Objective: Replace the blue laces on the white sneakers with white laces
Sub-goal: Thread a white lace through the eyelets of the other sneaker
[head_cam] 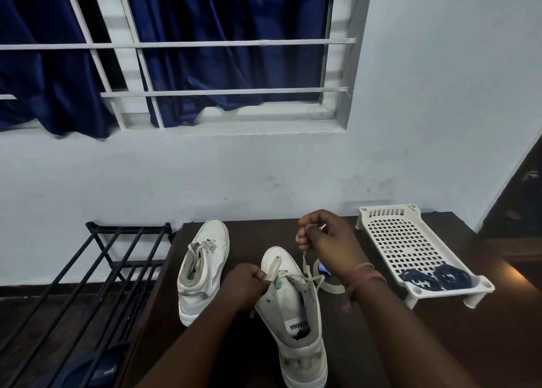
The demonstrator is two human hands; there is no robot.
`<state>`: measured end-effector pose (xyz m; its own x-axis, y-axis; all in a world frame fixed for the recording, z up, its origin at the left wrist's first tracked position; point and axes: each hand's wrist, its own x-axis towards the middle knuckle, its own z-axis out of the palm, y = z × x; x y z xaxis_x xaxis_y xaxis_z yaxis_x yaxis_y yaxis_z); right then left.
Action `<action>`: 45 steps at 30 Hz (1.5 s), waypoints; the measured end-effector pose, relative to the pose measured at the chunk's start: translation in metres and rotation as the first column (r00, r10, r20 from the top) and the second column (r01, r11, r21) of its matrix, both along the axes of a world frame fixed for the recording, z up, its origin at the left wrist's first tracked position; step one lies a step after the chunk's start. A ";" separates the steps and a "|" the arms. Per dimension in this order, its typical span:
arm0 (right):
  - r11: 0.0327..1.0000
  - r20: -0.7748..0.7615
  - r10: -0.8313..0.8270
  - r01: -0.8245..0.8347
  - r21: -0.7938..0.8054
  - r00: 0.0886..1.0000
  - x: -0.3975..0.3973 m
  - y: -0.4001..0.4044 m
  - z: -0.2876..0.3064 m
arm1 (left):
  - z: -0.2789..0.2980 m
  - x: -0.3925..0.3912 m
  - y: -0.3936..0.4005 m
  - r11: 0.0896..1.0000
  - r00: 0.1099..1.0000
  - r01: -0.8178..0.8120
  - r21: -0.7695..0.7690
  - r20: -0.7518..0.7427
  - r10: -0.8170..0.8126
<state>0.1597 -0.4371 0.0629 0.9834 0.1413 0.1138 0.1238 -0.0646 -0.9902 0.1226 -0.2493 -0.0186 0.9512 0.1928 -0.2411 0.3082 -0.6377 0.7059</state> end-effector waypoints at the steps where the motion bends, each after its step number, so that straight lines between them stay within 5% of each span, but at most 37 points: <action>1: 1.000 -0.004 -0.009 0.009 -0.009 1.000 0.000 0.000 -0.001 | 0.000 0.000 0.001 1.000 1.000 -0.005 -0.016 0.014 0.006; 11: 1.000 -0.061 -0.018 0.018 0.006 0.998 0.001 0.003 -0.009 | -0.004 0.004 -0.002 0.997 0.999 -0.016 0.073 0.030 0.014; 14: 0.998 -0.043 -0.055 0.056 0.022 0.998 0.002 0.003 -0.007 | -0.005 0.004 0.002 0.971 0.988 -0.144 -0.188 0.018 0.150; 17: 0.990 0.001 -0.130 0.130 0.060 0.992 0.004 0.003 -0.005 | -0.007 0.006 0.001 0.685 0.908 -0.391 -0.615 -0.138 0.395; 22: 0.976 0.069 -0.207 0.201 0.087 0.976 0.005 0.001 -0.004 | 0.008 0.007 -0.002 0.290 0.808 -0.463 -0.838 -0.264 0.527; 29: 0.980 0.065 -0.189 0.185 0.067 0.980 0.005 0.005 -0.009 | 0.019 0.014 -0.002 -0.186 0.788 -0.369 -0.911 -0.412 0.457; 34: 0.981 0.069 -0.186 0.182 0.060 0.980 0.003 0.007 -0.009 | 0.023 0.017 0.008 -0.312 0.763 -0.309 -0.898 -0.430 0.483; 37: 0.989 0.065 -0.142 0.139 0.053 0.988 0.001 0.008 -0.005 | 0.028 0.015 0.013 -0.103 0.734 -0.404 -0.909 -0.389 0.556; 40: 0.998 0.088 -0.024 0.018 0.067 0.996 -0.006 0.013 0.008 | 0.044 0.006 -0.001 0.457 0.844 -0.481 -0.748 -0.253 0.473; 43: 0.955 0.090 0.211 -0.225 0.193 0.973 -0.016 0.021 0.027 | 0.064 0.000 -0.013 0.926 0.979 -0.182 -0.331 0.028 0.203; 45: 0.927 0.112 0.301 -0.318 0.198 0.947 -0.020 0.023 0.034 | 0.077 -0.005 -0.019 0.934 0.957 0.140 -0.330 0.286 -0.043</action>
